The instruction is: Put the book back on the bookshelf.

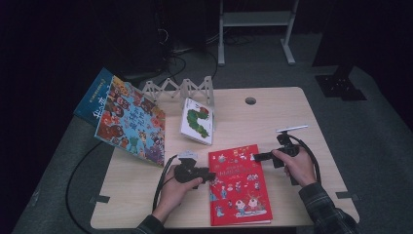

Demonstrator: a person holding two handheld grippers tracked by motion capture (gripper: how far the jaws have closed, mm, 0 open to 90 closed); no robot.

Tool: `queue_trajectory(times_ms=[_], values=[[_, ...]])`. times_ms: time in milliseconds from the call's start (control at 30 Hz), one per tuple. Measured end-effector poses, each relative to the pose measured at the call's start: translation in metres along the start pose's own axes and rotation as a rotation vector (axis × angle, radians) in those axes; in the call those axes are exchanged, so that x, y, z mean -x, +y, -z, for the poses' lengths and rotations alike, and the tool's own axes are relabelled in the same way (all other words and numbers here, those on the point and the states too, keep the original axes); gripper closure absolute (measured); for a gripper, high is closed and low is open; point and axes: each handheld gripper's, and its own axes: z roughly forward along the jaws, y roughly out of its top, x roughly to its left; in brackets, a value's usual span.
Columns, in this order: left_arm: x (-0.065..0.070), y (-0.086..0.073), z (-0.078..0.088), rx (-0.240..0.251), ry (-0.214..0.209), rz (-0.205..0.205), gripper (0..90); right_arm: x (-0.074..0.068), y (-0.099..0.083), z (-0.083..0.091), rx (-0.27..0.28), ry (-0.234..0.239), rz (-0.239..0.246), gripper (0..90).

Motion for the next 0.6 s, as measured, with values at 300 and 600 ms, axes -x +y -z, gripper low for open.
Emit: queue_trajectory(times_ms=[300,600], values=[[-0.001,0.000,0.000,0.009,-0.009,0.014,55.3,-0.002,0.001,-0.011,0.002,0.007,0.023,63.3],[-0.001,-0.001,0.000,0.011,-0.010,0.014,55.2,-0.008,0.003,-0.021,0.014,0.052,0.050,59.4]])
